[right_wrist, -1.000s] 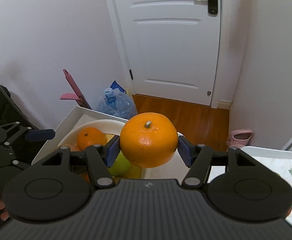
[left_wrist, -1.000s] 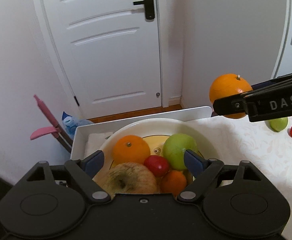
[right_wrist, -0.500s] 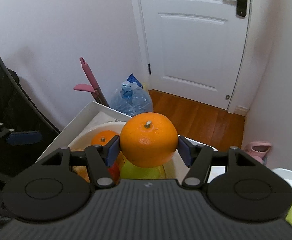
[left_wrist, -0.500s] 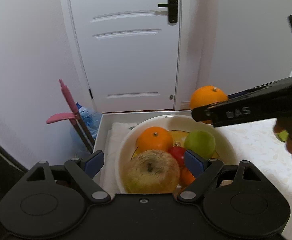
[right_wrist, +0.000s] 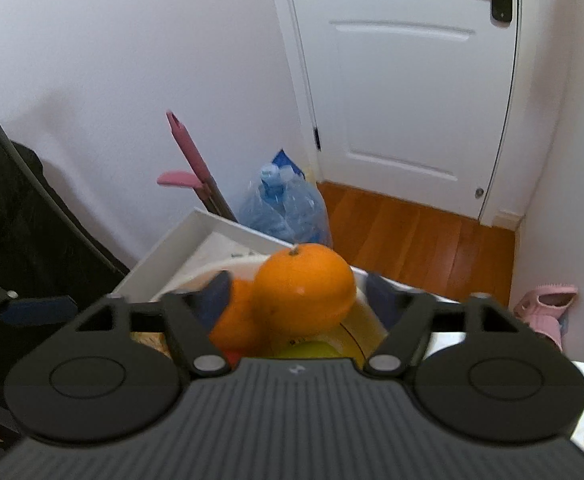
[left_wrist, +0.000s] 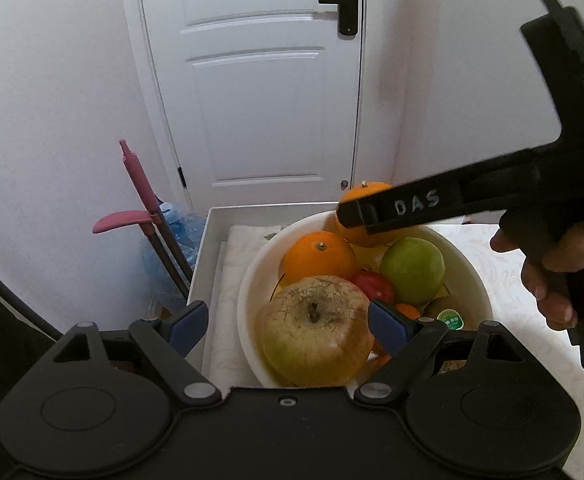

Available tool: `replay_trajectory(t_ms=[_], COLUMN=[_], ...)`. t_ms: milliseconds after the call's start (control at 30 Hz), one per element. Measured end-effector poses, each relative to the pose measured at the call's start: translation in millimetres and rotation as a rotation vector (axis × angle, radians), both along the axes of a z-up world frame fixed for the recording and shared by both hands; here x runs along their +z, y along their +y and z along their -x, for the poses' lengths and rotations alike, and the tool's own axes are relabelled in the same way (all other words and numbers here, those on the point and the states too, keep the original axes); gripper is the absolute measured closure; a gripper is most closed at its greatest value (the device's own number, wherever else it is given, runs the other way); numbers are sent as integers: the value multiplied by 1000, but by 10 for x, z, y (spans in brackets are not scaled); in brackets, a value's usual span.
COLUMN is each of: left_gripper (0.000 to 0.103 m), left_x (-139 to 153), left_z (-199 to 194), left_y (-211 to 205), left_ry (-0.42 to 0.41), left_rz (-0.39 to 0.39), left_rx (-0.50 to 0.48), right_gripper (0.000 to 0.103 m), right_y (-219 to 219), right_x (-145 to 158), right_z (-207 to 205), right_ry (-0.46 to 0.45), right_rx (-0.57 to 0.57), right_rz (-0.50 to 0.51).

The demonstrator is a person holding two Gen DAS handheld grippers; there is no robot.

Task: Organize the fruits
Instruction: 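Open the left gripper over the bowl while the right gripper releases the orange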

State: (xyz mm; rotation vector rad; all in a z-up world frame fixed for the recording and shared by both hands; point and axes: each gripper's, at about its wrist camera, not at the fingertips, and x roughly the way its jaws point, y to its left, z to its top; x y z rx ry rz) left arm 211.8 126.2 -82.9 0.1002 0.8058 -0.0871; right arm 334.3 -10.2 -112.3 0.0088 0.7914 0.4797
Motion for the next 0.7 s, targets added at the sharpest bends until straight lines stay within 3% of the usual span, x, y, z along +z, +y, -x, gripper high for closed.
replay_trajectory(t_ms=[367,700], left_gripper=[13,13], left_x=[30,226], left_z=[70,274], left_y=[-25,-90], left_ry=[-5,-60], left_rz=[-1,-5], left_rx=[-7,9], right_gripper=[0,0], right_y=[-110,-327], right_x=[138,463], right_z=[138,480], right_ry=[-12,-52], right_rx=[-31,-71], right_rz=[9,-1])
